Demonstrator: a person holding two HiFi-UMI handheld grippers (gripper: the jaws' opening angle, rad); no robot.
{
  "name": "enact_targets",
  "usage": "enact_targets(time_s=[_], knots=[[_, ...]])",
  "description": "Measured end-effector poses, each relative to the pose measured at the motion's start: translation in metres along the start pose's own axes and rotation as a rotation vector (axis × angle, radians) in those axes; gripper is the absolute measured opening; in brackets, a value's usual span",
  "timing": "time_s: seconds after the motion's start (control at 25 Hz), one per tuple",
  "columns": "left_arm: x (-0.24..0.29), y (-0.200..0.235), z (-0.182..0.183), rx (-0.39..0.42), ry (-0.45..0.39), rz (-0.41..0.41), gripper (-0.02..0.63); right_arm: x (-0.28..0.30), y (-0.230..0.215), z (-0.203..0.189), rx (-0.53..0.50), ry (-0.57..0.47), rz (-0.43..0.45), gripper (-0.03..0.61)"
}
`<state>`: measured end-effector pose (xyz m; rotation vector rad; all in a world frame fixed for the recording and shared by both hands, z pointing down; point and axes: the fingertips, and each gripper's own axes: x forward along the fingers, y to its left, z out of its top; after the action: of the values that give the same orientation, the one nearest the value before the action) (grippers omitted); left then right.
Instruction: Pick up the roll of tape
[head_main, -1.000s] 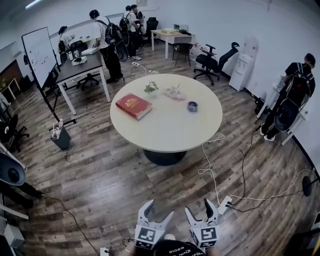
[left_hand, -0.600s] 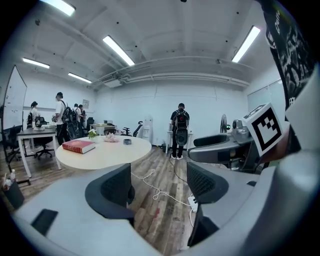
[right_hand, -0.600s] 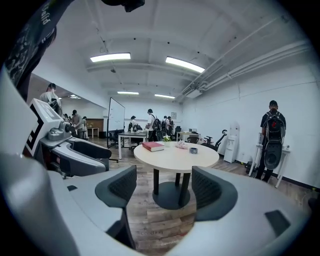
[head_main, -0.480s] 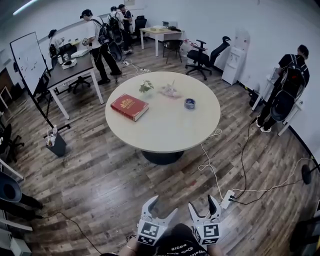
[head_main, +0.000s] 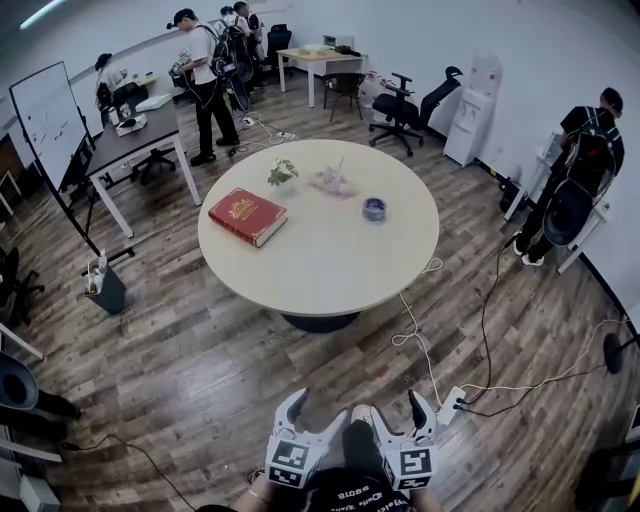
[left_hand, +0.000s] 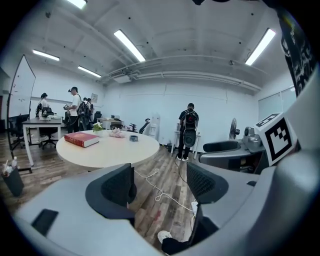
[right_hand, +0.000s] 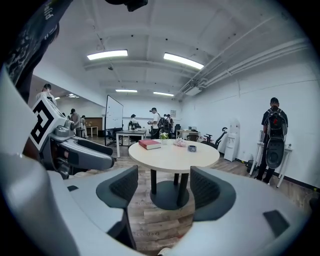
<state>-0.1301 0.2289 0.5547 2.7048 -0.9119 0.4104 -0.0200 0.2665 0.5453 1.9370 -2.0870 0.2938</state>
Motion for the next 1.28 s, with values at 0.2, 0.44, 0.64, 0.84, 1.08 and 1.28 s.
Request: enact_targets(time_s=[0.2,0.44,0.64,0.84,1.08,1.28], knots=[[0.054,0.004,0.022,0.005,0.005,0.032,0.351,0.045,-0.049,0.016,-0.014,-0.008,0.041,0.313],[0.111,0.015,0.051,0.033,0.009,0.053,0.351,0.095,-0.095,0.028,-0.011,-0.001,0.075,0.311],[0.156,0.018,0.069,0.017,0.000,0.086,0.351,0.129,-0.125,0.045,-0.044,-0.023,0.124,0.311],[0.192,0.013,0.077,-0.006,-0.004,0.120,0.351,0.150,-0.158,0.056,-0.056,-0.046,0.156,0.310],[0.230,0.003,0.076,-0.046,0.007,0.127,0.351,0.167,-0.190,0.056,-0.040,-0.042,0.170,0.308],[0.256,-0.007,0.076,-0.056,0.034,0.090,0.351,0.178,-0.205,0.046,-0.005,-0.003,0.170,0.303]])
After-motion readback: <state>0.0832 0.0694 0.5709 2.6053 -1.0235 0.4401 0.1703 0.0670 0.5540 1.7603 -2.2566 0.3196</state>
